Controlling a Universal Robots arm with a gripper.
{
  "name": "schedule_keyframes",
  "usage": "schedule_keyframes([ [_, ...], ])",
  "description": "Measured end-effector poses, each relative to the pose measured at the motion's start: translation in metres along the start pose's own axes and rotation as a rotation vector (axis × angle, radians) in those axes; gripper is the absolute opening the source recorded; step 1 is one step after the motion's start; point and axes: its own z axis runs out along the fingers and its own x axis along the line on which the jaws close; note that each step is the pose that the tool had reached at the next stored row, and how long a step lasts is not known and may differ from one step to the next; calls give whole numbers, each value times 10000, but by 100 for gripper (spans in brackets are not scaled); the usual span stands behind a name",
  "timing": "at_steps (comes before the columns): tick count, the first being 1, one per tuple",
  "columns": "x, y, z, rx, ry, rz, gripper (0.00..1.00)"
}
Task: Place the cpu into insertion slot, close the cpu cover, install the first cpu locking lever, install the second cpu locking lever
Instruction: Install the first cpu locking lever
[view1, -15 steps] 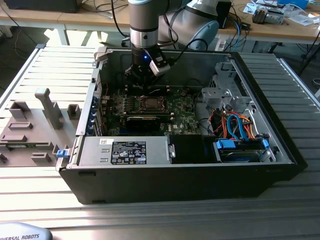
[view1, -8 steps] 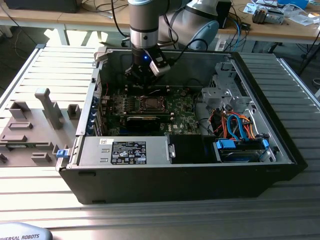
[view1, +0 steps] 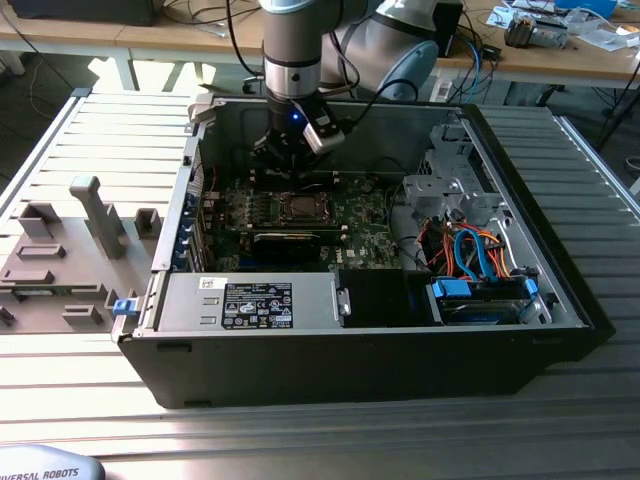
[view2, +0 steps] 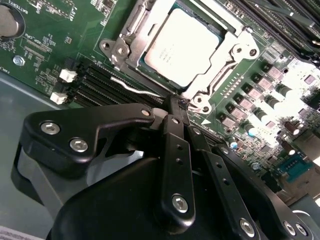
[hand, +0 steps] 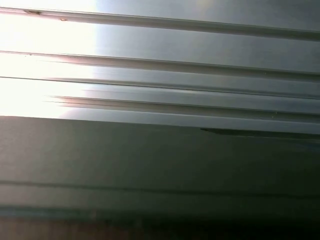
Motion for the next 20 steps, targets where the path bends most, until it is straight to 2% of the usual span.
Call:
schedule_keyframes([
  [20, -150, -7, 60, -2, 15, 0, 11],
])
